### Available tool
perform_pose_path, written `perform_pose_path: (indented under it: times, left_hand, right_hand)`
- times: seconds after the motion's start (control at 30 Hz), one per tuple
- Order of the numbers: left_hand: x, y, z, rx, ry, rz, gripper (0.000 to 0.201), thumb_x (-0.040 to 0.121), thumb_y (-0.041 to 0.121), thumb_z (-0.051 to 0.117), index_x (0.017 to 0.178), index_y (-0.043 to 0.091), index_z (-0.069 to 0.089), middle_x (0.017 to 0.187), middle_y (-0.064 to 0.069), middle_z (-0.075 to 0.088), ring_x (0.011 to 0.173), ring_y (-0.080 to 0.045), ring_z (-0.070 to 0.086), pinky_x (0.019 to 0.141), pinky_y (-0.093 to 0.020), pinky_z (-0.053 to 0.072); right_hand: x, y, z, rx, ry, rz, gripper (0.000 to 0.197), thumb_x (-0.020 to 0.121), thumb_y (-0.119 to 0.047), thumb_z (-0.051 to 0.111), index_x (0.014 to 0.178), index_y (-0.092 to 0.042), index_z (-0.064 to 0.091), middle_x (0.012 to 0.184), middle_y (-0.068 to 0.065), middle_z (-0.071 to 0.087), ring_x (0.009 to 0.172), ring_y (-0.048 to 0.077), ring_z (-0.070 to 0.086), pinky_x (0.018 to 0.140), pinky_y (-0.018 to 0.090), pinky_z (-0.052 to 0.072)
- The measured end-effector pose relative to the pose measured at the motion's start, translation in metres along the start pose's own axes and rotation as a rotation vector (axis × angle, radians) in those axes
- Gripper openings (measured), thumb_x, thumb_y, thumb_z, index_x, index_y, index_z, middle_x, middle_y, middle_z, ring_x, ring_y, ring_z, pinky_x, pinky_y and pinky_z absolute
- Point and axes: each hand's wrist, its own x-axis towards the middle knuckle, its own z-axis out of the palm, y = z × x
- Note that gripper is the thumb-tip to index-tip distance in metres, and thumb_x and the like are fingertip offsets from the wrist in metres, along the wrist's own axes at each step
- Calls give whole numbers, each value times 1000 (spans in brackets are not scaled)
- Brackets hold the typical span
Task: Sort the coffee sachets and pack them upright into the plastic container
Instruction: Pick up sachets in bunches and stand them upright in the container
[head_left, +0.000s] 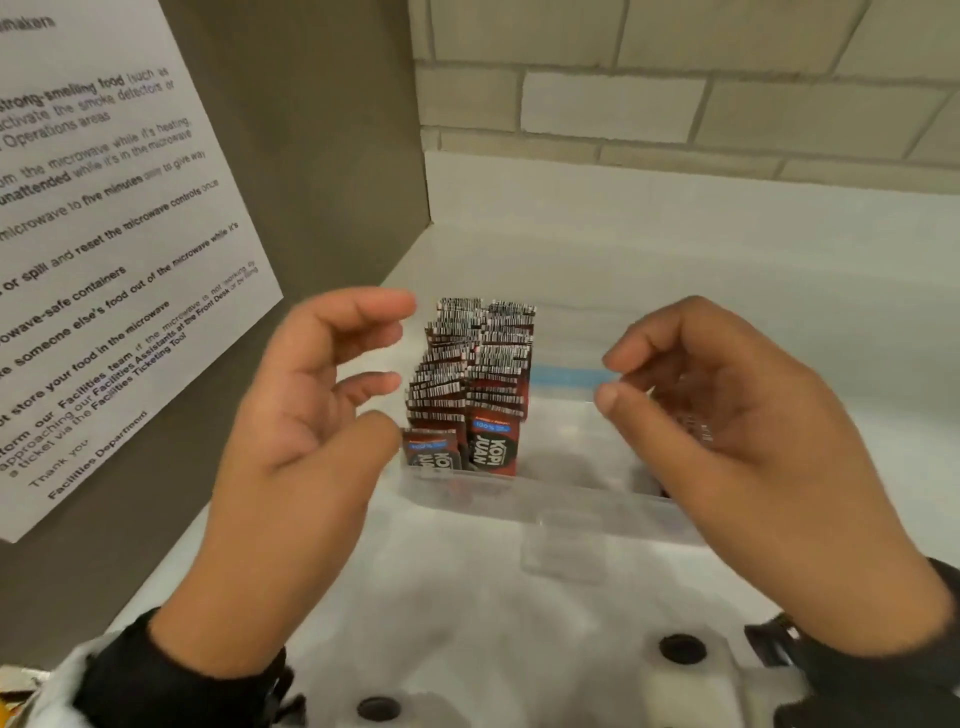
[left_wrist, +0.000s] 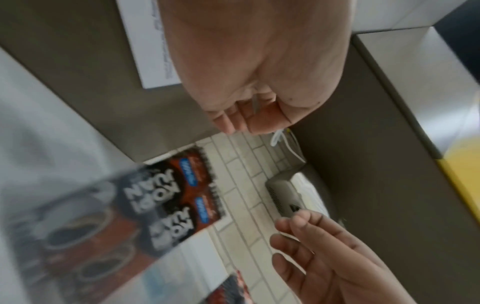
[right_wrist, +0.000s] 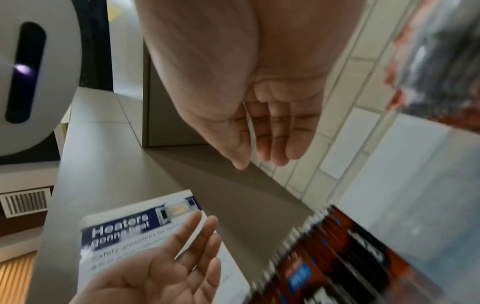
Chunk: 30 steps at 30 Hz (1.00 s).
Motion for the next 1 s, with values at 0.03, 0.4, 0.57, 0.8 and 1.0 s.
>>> perform_pose_path:
  times: [0.03,0.4,0.57,0.8,1.0]
  left_hand:
    - [0,7,7,-32,-43,5,65,63,-10,42,92,42,67,106,10,67,105,-6,58,82,-18,46]
    - [-2,1,85,119,-407,-308,36,85,-6,58,97,28,61,104,11,66,97,-3,62,74,-11,47]
    - [2,-7,99,208,-447,-307,36,86,-1,60,98,33,58,105,13,62,94,-2,62,76,-15,49]
    - [0,-10,120,227,-560,-255,39,86,4,62,105,37,52,102,13,58,88,-2,61,75,-14,50]
    - [4,-17,125,150,-570,-276,46,83,2,66,107,37,49,96,10,59,82,-5,64,75,-18,52]
  right_hand:
    - [-2,-1,-9,4,34,0,6,81,-22,60,86,-24,57,83,-12,59,76,6,60,60,8,43]
    - [-59,34,-63,-147,146,260,30,71,-42,64,99,-41,53,104,-25,52,94,-2,54,69,3,43]
    - [-60,45,-55,-253,13,231,47,75,-32,68,106,-54,40,111,-30,41,100,-9,45,77,0,38]
    - [-63,55,-48,-255,35,223,49,83,-18,67,105,-49,35,103,-25,38,93,-16,43,77,-2,35]
    - [-62,55,-40,-242,54,213,43,84,-11,64,97,-43,38,103,-24,41,91,-14,45,75,-1,35]
